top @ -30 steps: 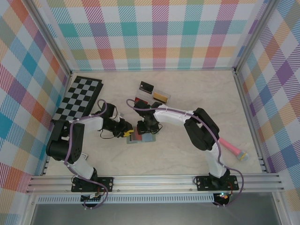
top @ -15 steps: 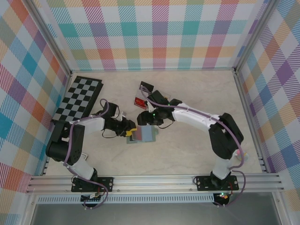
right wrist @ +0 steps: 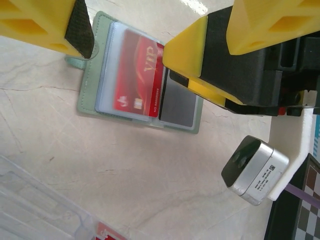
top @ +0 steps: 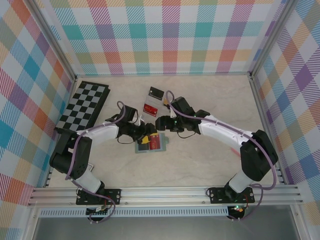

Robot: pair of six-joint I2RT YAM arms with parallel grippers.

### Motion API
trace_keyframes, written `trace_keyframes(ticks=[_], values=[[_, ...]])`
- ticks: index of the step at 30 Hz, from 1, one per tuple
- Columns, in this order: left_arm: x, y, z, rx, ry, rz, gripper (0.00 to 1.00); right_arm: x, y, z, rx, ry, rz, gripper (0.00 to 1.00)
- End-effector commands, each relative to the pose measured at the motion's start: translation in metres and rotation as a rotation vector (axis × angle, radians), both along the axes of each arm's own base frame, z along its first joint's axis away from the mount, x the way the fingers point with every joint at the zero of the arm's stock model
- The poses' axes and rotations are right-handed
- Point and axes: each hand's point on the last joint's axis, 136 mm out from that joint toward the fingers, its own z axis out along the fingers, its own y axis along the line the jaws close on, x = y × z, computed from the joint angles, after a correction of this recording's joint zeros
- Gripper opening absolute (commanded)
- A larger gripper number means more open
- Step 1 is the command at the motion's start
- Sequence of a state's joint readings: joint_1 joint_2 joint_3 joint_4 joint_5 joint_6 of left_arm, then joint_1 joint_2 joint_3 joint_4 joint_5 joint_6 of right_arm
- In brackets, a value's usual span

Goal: Take the credit cards out of the card holder

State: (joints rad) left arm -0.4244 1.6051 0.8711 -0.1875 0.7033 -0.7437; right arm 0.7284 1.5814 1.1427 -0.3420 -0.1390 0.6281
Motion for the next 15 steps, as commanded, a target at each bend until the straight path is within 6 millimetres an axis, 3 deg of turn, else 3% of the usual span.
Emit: trace_keyframes(ticks=[1, 4, 8, 11, 15], values=[[0.005, 0.005, 0.004, 0.062, -0.015, 0.019, 0.70, 0.006, 0.000, 0.014, 0.046, -0.038, -0.027, 0.72], [0.004, 0.016, 0.009, 0.119, -0.027, 0.031, 0.75, 0.004, 0.006, 0.011, 0.056, -0.013, -0.005, 0.71], [0.004, 0.042, 0.002, 0.204, -0.016, 0.092, 0.76, 0.000, 0.015, 0.005, 0.072, 0.034, 0.032, 0.67], [0.003, 0.060, -0.008, 0.227, 0.014, 0.144, 0.74, -0.004, 0.024, -0.003, 0.077, 0.085, 0.056, 0.59], [0.003, 0.067, -0.014, 0.224, 0.028, 0.161, 0.67, -0.010, 0.032, -0.022, 0.024, 0.150, 0.068, 0.49]])
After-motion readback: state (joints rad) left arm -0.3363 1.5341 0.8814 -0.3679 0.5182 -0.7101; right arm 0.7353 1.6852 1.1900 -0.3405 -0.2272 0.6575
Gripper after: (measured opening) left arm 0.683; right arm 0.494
